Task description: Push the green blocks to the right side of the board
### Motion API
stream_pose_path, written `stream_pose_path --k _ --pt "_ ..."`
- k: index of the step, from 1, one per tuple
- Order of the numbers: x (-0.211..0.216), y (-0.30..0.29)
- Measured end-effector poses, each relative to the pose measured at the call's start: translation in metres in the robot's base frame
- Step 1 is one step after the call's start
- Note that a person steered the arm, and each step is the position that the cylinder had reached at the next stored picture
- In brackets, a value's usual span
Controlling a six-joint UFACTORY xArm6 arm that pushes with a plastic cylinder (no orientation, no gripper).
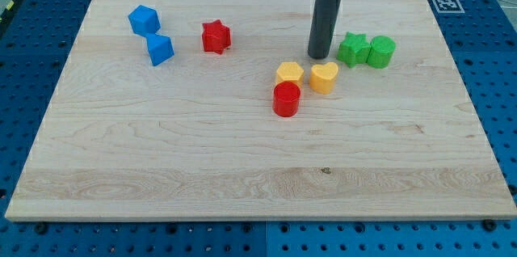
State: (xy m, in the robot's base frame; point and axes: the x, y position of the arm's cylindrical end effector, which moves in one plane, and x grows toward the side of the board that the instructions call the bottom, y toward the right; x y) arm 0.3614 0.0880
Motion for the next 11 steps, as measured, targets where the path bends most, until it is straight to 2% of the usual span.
stream_pose_path --k 1,3,5,6,7,9,10,11 --pt "-0.018 0.028" --pt "0.024 0.108" --pt "-0.003 0.085" --pt "-0.004 0.103" --pt "-0.002 0.145" --pt "0.038 0.155" --pt "0.003 0.153" --pt "-0.006 0.118"
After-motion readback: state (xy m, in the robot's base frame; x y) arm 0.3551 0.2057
